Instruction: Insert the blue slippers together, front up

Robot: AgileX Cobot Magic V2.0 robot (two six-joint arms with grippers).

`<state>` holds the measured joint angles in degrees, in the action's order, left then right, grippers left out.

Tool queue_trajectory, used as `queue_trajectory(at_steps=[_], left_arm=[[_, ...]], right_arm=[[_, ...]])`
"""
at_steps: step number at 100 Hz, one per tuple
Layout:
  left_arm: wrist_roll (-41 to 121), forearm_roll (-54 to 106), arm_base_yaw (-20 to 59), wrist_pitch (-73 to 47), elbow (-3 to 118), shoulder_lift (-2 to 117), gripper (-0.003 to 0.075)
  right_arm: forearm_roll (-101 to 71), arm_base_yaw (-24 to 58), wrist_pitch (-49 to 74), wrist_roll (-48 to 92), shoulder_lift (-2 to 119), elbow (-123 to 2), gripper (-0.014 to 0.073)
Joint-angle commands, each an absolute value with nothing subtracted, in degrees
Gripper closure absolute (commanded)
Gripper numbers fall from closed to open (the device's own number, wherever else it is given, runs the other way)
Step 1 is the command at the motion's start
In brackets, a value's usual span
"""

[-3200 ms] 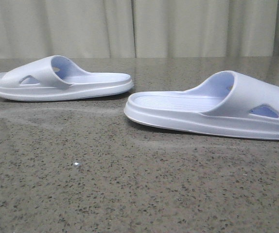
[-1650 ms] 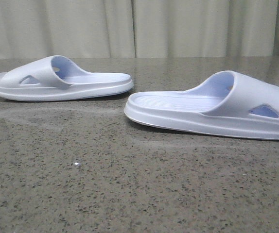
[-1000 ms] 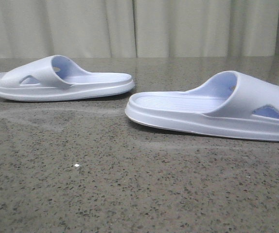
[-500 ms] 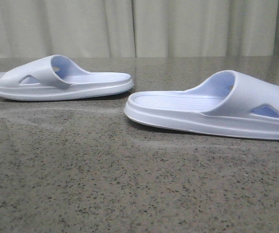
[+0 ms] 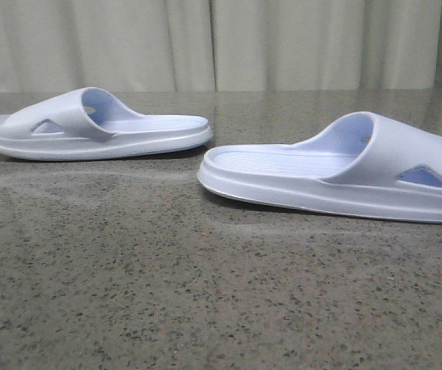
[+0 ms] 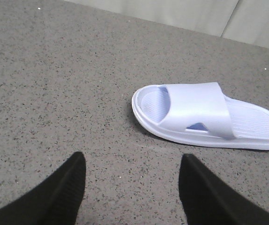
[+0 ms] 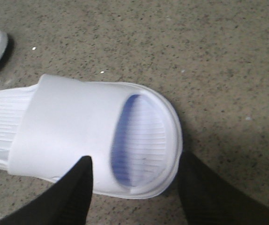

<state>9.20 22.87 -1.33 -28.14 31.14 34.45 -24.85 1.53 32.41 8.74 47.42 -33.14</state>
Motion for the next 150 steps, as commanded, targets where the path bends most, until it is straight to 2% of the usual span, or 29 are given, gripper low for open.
queue_trajectory(at_steps=[1, 17, 34, 76, 94, 99, 106, 119, 150], left_arm=[[9.23, 25.18, -1.21, -24.45, 33.18, 36.06, 0.0327], [9.34, 25.46, -1.21, -24.57, 33.18, 37.93, 0.0327], [10.72, 25.81, -1.21, -24.56, 33.18, 39.25, 0.0327], [11.18, 25.81, -1.21, -24.56, 33.18, 39.46, 0.0327], [11.24, 25.81, -1.21, -24.56, 33.18, 39.46, 0.0327], [11.24, 25.81, -1.21, -24.56, 33.18, 39.46, 0.0327], [11.24, 25.81, -1.21, -24.56, 33.18, 39.46, 0.0327], [11.24, 26.93, -1.21, -24.22, 33.18, 40.87, 0.0327], [17.40, 37.47, -1.21, -24.67, 38.24, 54.08, 0.0327]], right_arm=[[-24.68, -1.11, 30.36, 9.39, 48.85, -35.38, 0.0243], [-25.93, -4.75, 34.34, 14.63, 52.32, -37.50, 0.0243], [-38.17, -8.31, 39.39, 25.84, 57.72, -39.54, 0.0243], [-56.40, -18.79, 50.90, 42.80, 68.70, -40.19, 0.0243], [-59.04, -19.67, 53.52, 45.62, 73.20, -40.19, 0.0251], [-59.90, -19.67, 54.65, 46.89, 74.13, -40.19, 0.0285], [-60.78, -19.67, 55.20, 47.45, 74.72, -40.19, 0.0384], [-60.78, -19.67, 55.20, 47.70, 74.72, -40.19, 0.0701], [-60.78, -19.67, 54.37, 47.80, 74.72, -40.19, 0.0696]])
